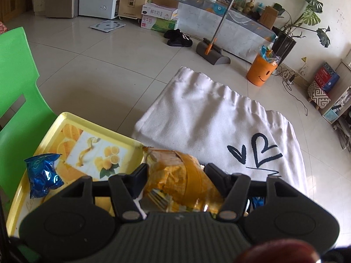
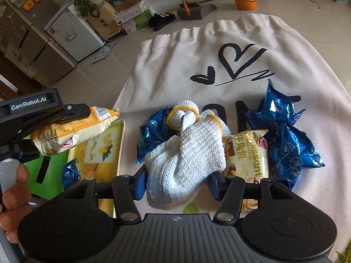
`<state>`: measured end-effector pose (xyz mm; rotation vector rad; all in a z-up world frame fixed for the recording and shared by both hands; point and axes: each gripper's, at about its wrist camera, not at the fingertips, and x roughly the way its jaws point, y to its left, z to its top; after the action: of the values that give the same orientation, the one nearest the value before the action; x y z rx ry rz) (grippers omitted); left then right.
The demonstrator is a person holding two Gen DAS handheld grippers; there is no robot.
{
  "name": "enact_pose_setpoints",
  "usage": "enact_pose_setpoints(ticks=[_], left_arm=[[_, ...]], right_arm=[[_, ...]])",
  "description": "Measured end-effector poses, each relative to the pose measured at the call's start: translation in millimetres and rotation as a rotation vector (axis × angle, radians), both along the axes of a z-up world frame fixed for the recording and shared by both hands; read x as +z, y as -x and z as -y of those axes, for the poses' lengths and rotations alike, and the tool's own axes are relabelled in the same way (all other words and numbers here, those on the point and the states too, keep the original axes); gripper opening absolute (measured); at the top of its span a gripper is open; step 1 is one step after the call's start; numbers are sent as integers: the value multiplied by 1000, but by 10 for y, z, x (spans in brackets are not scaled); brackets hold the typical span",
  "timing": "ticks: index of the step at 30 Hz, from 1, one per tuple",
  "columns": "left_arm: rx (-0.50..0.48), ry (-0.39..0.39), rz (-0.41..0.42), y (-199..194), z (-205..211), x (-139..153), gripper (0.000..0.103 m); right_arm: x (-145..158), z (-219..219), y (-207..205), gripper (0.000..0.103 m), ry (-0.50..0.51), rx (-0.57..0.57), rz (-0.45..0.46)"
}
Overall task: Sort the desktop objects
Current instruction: 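Carry yellow bag with left tool to yellow tray while right tool drops glove there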
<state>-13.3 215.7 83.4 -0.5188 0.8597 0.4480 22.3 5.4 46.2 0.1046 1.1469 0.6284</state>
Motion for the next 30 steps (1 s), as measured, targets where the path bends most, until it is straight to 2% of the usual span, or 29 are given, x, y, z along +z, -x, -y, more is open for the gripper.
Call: enact_pose_setpoints(ticks=[10,15,18,21,30], left_arm=[[110,14,2,228,-617,-2,59],[134,-11,-15,303,-874,-38,59],[151,14,-30,322,-1035,-120,59],[155,38,-41,342,-1168,-200,59],[181,41,-81,354,-1442,-387,59]], right_arm=[[-74,-506,245,56,-59,145,-8],[-148,-738,365,56,-90,202,-22],[-210,-883,454,56,-104,242,-29],[-284,-1025,530,56,-126,272,-57],[-558,-1447,796,56,-131,340,-148]])
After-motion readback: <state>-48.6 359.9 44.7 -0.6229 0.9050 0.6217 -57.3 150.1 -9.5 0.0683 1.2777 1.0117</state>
